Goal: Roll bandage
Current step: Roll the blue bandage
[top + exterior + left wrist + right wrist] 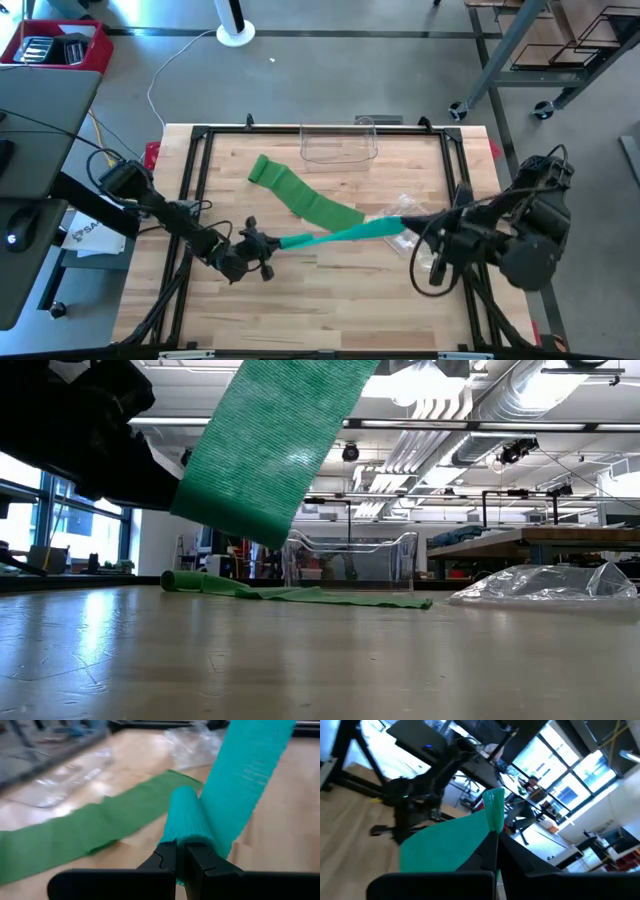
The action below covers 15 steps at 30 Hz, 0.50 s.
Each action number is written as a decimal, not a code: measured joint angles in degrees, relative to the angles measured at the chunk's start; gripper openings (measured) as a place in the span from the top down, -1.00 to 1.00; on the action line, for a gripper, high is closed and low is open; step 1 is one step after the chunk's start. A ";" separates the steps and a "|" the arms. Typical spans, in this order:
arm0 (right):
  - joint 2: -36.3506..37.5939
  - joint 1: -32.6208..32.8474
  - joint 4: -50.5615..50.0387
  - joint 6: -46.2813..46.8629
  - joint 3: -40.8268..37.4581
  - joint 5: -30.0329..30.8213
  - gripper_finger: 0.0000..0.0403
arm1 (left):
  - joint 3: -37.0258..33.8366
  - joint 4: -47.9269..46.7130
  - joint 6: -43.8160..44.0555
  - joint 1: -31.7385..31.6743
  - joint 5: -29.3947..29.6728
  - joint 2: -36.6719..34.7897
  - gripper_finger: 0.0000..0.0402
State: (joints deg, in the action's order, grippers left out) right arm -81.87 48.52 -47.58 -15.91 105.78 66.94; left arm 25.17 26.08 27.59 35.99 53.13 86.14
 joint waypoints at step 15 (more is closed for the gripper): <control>0.04 -22.25 -5.42 -3.39 6.93 -16.78 1.00 | 13.60 9.85 -14.50 0.80 -21.75 6.60 1.00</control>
State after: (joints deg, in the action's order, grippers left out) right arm -81.82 26.28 -53.00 -19.30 112.71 50.17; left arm 38.77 35.93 13.09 36.79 31.38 92.73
